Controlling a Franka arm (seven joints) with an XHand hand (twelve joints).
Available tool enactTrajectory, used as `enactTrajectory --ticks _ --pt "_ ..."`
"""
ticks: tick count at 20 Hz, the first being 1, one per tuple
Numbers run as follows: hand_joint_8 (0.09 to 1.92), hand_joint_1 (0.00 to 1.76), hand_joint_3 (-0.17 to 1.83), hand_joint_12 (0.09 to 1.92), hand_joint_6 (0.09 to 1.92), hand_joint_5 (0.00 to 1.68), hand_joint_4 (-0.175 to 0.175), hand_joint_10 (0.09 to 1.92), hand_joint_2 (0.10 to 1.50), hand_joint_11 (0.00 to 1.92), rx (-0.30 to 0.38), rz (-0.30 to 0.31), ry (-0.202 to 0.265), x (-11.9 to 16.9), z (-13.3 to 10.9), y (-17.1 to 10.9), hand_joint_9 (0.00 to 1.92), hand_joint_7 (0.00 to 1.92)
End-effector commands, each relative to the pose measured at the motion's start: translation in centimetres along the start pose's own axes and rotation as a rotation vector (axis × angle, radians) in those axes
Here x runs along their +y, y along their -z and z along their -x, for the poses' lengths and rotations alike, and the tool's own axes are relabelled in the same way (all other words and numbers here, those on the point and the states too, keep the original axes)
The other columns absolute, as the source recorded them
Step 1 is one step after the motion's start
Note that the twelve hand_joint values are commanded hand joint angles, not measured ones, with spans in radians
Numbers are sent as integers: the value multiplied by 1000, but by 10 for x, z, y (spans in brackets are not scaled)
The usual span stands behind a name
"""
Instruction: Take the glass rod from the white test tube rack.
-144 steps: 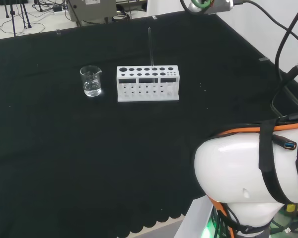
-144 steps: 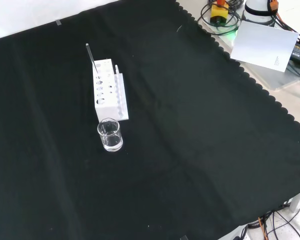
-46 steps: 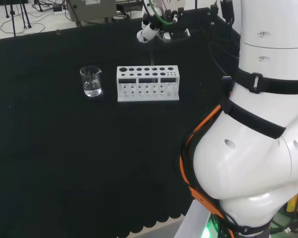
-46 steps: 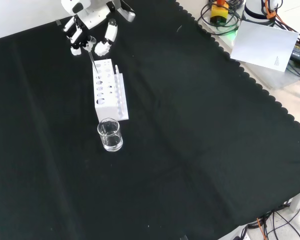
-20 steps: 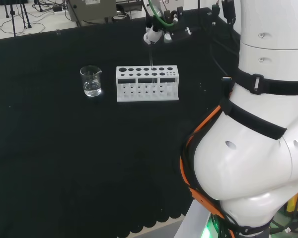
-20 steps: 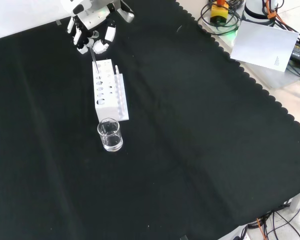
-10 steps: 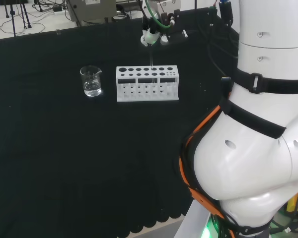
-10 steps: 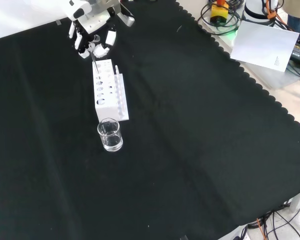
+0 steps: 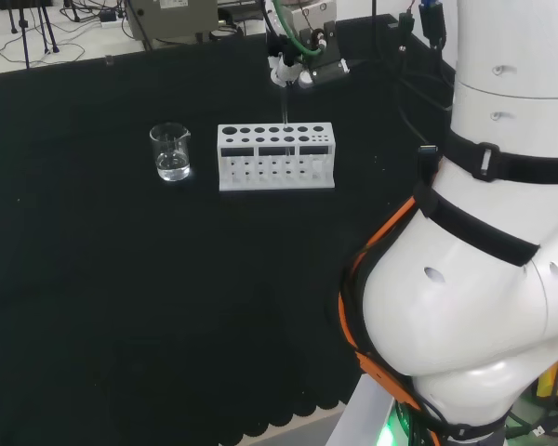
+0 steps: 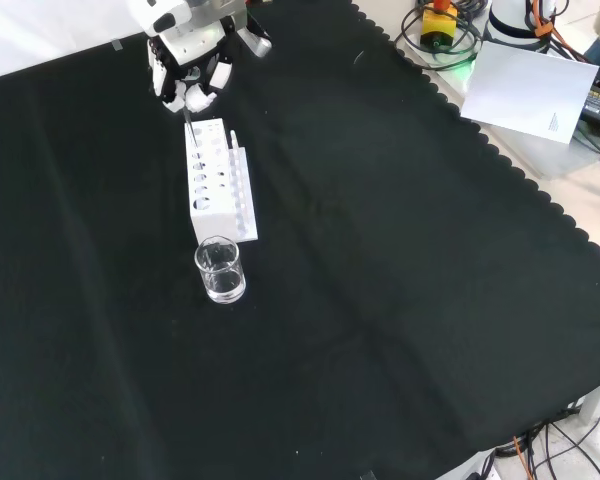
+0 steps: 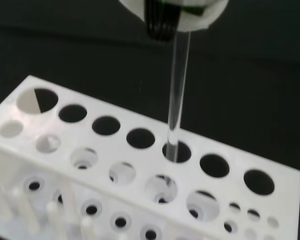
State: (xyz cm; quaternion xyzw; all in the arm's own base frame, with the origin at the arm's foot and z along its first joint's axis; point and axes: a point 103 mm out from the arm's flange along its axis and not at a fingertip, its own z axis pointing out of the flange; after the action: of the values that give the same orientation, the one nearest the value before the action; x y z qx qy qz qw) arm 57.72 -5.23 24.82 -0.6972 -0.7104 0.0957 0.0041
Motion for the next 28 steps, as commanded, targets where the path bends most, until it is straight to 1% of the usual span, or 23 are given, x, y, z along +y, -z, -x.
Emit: enactTrajectory --ticks 1,5,8,14,19,26,28 --pt "1031 1306 592 742 644 1116 -175 893 748 1281 9 215 -65 -11 -5 35 1601 1211" --pt "976 1313 548 699 526 1170 -175 854 754 1296 19 252 -85 -30 -5 61 1601 1235" --pt "959 1314 534 690 493 1184 -175 834 756 1305 29 269 -98 -46 -7 77 1608 1243" --pt "924 1317 521 673 432 1213 -175 791 754 1322 19 263 -110 -72 -12 98 1630 1261" --pt "914 1317 500 664 405 1224 -175 775 763 1329 11 274 -89 -83 -26 106 1639 1263" --pt "912 1317 497 662 394 1227 -175 772 764 1330 5 283 -48 -83 -51 116 1643 1264" --pt "910 1317 495 662 392 1228 -175 771 764 1331 4 288 -30 -84 -58 118 1644 1265"
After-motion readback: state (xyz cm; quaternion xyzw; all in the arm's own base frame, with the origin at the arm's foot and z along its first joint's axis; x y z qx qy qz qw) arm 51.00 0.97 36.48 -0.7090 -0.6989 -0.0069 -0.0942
